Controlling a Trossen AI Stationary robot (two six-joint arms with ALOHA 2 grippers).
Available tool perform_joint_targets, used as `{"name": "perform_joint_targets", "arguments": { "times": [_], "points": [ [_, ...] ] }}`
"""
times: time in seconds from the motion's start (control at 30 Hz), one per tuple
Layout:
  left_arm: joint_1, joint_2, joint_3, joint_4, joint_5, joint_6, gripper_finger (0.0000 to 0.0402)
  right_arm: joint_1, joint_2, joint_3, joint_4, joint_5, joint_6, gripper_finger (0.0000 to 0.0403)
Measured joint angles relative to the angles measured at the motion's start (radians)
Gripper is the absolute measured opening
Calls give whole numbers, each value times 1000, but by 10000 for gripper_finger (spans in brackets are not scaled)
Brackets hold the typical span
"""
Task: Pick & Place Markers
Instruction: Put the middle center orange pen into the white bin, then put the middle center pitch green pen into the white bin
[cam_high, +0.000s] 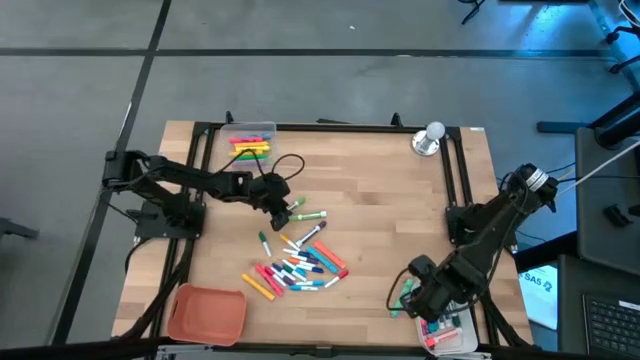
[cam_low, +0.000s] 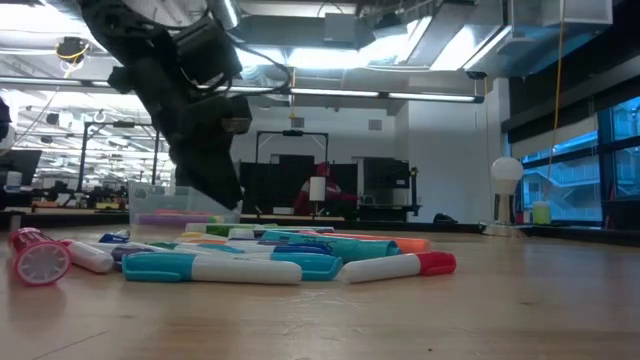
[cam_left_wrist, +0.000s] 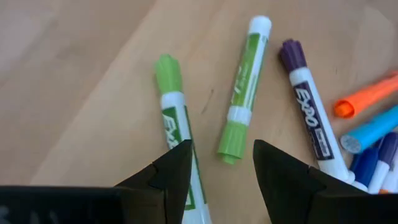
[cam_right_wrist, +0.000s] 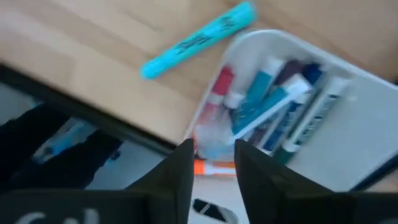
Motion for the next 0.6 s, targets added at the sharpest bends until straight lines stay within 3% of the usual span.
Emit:
{"name": "perform_joint_targets", "arguments": {
  "times": [0.17,0.27,0.33,0.43,0.6],
  "points": [
    [-12,21,0,10,30,2,167,-4,0,0,-66,0,17,146],
    [-29,24,0,15,33,3,167,-33,-3,17,-95,58,28,156],
    [-41,24,0,19,31,21,167,-69,-19,48,-86,179,13,160],
    [-57,28,0,33,20,96,165,-132,-51,100,-44,391,-134,161],
    [-66,58,0,14,-166,81,161,-230,-73,181,-39,608,-374,161]
  ]
}}
